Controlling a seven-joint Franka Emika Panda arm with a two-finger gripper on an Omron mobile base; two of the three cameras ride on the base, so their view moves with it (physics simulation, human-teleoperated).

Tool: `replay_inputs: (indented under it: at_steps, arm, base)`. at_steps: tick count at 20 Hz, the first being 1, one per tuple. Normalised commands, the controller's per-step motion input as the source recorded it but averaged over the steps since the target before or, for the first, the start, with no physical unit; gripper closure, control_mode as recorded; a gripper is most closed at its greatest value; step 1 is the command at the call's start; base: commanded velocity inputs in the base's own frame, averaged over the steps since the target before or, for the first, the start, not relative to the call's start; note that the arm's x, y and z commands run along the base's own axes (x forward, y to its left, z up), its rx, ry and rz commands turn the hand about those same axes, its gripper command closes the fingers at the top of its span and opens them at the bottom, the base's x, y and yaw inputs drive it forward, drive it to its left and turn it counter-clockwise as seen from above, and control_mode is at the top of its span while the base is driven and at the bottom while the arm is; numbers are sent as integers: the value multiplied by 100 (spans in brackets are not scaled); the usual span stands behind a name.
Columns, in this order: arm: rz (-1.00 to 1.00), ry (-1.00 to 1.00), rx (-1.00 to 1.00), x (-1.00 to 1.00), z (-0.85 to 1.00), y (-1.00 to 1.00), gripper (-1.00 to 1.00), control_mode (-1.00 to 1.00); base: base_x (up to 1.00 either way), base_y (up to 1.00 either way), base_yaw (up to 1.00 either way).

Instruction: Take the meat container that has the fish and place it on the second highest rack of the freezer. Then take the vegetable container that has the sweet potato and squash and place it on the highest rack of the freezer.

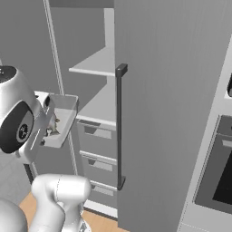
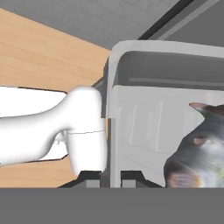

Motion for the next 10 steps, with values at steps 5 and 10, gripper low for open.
replay_inputs:
  at_steps: [5,10]
  arm:
    - [0,0,-1,13,-9,9,100,-100]
    - [-1,0,-2,23,-2,8,100,-100]
  base:
    - [0,0,0]
    - [0,0,0]
